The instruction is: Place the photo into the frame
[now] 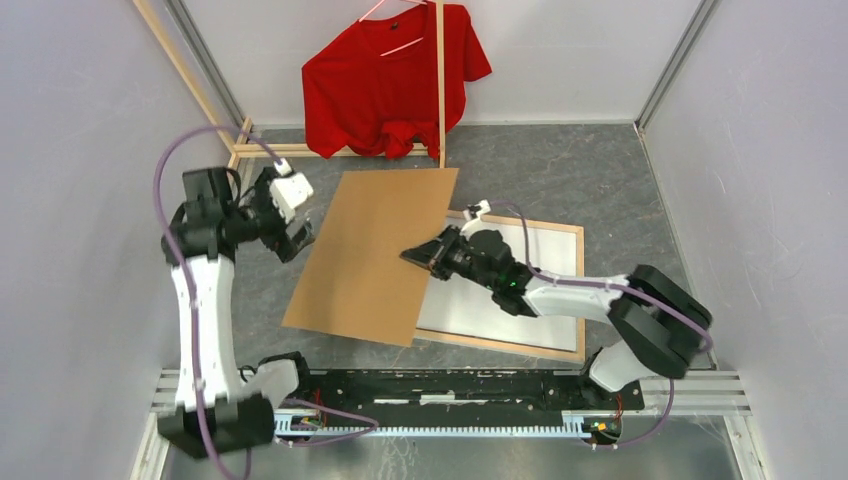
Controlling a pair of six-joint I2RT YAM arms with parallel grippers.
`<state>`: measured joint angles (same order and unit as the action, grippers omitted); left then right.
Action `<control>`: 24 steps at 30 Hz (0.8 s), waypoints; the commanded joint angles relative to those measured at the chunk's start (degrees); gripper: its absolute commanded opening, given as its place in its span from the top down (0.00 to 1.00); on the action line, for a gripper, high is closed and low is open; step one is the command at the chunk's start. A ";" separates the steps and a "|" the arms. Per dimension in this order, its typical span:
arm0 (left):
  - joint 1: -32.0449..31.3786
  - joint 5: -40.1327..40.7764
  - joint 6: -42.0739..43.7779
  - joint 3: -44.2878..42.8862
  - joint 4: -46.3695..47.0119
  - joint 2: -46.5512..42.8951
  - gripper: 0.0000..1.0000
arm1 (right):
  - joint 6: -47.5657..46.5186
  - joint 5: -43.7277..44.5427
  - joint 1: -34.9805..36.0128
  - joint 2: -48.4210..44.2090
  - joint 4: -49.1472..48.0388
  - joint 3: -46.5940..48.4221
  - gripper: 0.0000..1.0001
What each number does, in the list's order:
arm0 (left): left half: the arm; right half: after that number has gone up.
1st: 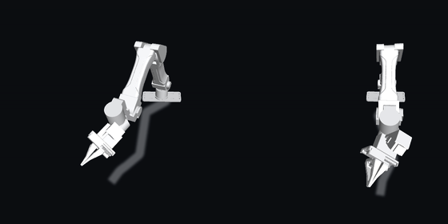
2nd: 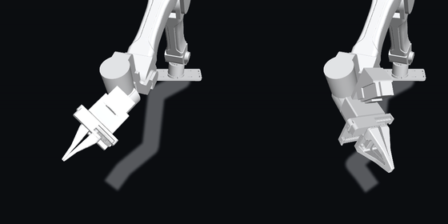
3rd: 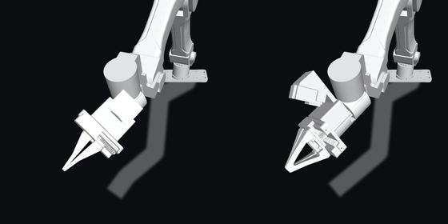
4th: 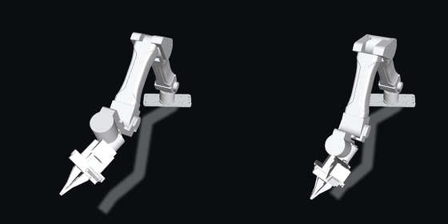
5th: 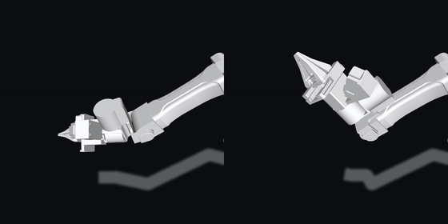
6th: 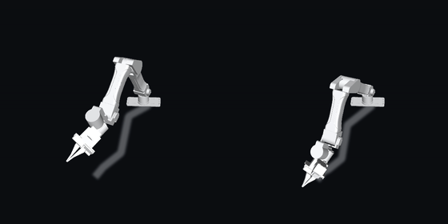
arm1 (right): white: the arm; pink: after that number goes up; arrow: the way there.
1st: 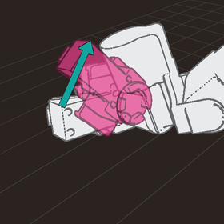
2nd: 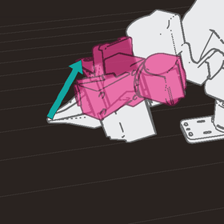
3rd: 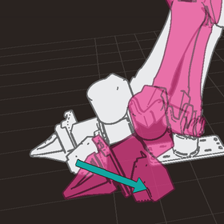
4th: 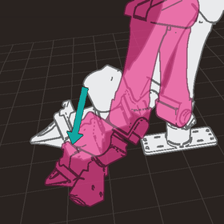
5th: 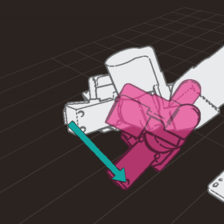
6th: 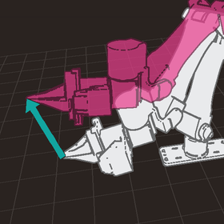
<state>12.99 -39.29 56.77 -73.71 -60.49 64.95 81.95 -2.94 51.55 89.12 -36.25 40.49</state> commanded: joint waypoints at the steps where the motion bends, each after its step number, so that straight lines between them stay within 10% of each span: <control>1: -2.74 -8.27 13.81 3.04 -5.86 -13.13 0.00 | 3.61 4.63 -1.84 -9.42 -5.20 -1.25 0.90; 14: -3.15 -8.80 52.48 11.25 -15.94 -26.77 0.00 | 13.51 16.14 -5.88 -22.26 6.42 -0.87 0.88; 24: -3.17 -19.07 50.90 21.94 6.79 -32.21 0.02 | 16.61 14.80 -4.64 -17.15 5.98 2.88 0.92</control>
<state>9.78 -52.88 101.84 -53.84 -61.67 33.45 94.89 11.33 46.04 71.22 -22.85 38.94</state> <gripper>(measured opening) 0.992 0.095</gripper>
